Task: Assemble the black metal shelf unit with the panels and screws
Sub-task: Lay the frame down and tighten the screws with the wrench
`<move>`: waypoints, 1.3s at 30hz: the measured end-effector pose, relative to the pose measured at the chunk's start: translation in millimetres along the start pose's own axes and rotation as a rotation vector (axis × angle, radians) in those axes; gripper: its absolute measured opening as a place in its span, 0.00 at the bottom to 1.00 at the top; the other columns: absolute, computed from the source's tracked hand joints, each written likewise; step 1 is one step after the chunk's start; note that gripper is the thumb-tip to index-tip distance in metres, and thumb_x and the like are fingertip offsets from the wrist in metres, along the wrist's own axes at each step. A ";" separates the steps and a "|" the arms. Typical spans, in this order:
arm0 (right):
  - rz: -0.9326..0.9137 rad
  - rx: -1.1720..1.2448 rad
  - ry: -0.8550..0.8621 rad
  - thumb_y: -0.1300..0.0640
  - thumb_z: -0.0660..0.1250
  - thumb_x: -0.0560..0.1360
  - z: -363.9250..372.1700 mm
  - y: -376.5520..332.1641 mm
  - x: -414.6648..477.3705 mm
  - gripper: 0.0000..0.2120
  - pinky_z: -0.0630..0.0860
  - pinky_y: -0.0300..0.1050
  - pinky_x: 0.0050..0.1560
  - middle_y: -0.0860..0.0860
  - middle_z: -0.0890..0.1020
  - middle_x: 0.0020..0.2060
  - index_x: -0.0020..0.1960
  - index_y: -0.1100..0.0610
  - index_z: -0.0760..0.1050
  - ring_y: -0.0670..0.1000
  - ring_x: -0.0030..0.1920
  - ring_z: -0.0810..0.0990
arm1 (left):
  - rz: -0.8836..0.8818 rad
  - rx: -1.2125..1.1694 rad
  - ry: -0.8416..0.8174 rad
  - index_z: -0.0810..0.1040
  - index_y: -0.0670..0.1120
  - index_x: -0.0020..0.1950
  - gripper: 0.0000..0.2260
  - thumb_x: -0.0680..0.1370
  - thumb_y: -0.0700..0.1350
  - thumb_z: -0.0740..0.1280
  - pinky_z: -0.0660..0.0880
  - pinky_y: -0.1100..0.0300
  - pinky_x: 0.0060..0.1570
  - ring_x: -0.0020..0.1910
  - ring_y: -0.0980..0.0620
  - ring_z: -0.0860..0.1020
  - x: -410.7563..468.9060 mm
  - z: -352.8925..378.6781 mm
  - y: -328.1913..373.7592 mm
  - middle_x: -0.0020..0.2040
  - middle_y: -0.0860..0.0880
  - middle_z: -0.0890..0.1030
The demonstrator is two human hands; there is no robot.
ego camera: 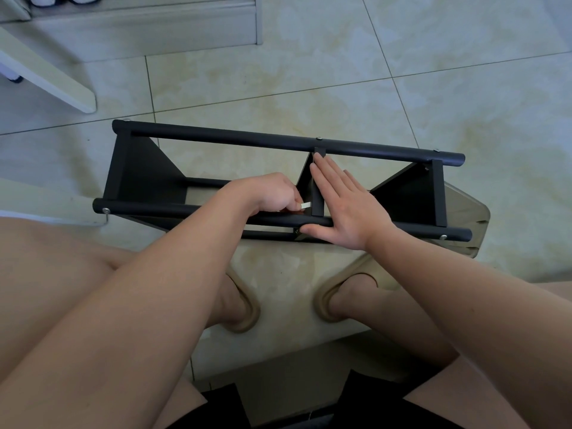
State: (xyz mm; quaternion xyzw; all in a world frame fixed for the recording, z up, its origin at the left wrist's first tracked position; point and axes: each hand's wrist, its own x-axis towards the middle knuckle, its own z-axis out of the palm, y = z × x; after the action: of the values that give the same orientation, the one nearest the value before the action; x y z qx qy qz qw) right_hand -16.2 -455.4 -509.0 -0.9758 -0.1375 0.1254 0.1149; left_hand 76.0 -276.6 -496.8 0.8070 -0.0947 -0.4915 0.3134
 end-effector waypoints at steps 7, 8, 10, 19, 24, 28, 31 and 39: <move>-0.003 -0.008 0.001 0.26 0.56 0.74 0.0 1.2 0.2 0.52 0.51 0.56 0.81 0.51 0.42 0.82 0.83 0.59 0.44 0.51 0.82 0.40 | 0.008 0.069 -0.017 0.80 0.51 0.42 0.07 0.78 0.40 0.68 0.69 0.62 0.41 0.41 0.57 0.74 0.7 1.7 1.1 0.42 0.55 0.79; -0.002 -0.008 0.000 0.26 0.56 0.74 0.1 1.1 0.2 0.52 0.51 0.56 0.81 0.51 0.41 0.82 0.83 0.59 0.44 0.51 0.82 0.40 | 0.015 0.061 -0.007 0.80 0.52 0.41 0.08 0.77 0.40 0.69 0.70 0.61 0.42 0.41 0.56 0.75 1.0 1.5 0.2 0.41 0.55 0.79; -0.002 -0.009 -0.002 0.26 0.56 0.74 0.5 0.9 0.1 0.52 0.51 0.56 0.81 0.51 0.41 0.82 0.83 0.59 0.44 0.51 0.82 0.40 | 0.040 0.063 0.023 0.81 0.55 0.38 0.10 0.77 0.41 0.70 0.71 0.59 0.44 0.40 0.55 0.77 1.5 -1.7 -2.3 0.39 0.55 0.81; -0.002 -0.002 0.000 0.26 0.56 0.74 -0.4 0.4 -0.2 0.52 0.51 0.56 0.81 0.52 0.42 0.82 0.83 0.59 0.44 0.52 0.82 0.41 | 0.132 0.179 0.088 0.82 0.54 0.43 0.07 0.76 0.41 0.70 0.71 0.60 0.52 0.51 0.53 0.79 2.7 -9.7 -0.5 0.46 0.55 0.82; -0.003 0.004 0.000 0.27 0.57 0.74 -0.9 0.1 -0.5 0.52 0.51 0.55 0.81 0.52 0.42 0.82 0.83 0.60 0.45 0.52 0.82 0.41 | 0.015 -0.240 0.088 0.82 0.49 0.43 0.05 0.78 0.42 0.68 0.77 0.59 0.45 0.45 0.56 0.81 7.0 0.2 0.6 0.44 0.53 0.85; -0.001 0.007 -0.003 0.28 0.59 0.75 -1.0 0.1 -0.3 0.52 0.50 0.55 0.81 0.52 0.42 0.82 0.83 0.60 0.44 0.52 0.82 0.40 | -0.012 -0.403 0.205 0.81 0.48 0.47 0.02 0.78 0.43 0.69 0.79 0.60 0.44 0.40 0.59 0.83 10.4 8.8 3.5 0.37 0.54 0.85; -0.002 0.008 -0.003 0.28 0.59 0.75 -0.7 0.2 0.0 0.52 0.51 0.56 0.81 0.52 0.42 0.82 0.83 0.60 0.45 0.52 0.82 0.41 | -0.006 -0.404 0.239 0.81 0.49 0.46 0.03 0.76 0.42 0.70 0.79 0.58 0.48 0.37 0.59 0.82 10.8 12.3 4.8 0.38 0.53 0.85; 0.001 0.008 0.006 0.28 0.60 0.75 0.4 0.2 -0.3 0.51 0.52 0.56 0.80 0.52 0.42 0.82 0.83 0.60 0.45 0.52 0.82 0.41 | -0.026 -0.430 0.206 0.81 0.49 0.48 0.03 0.78 0.42 0.69 0.79 0.59 0.48 0.39 0.59 0.83 7.8 8.0 4.1 0.36 0.55 0.86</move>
State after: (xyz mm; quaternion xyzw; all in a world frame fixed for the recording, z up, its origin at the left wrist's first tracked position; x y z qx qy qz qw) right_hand -16.6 -455.7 -509.3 -0.9758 -0.1361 0.1230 0.1194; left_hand 73.7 -286.7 -502.6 0.7688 0.0549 -0.4196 0.4794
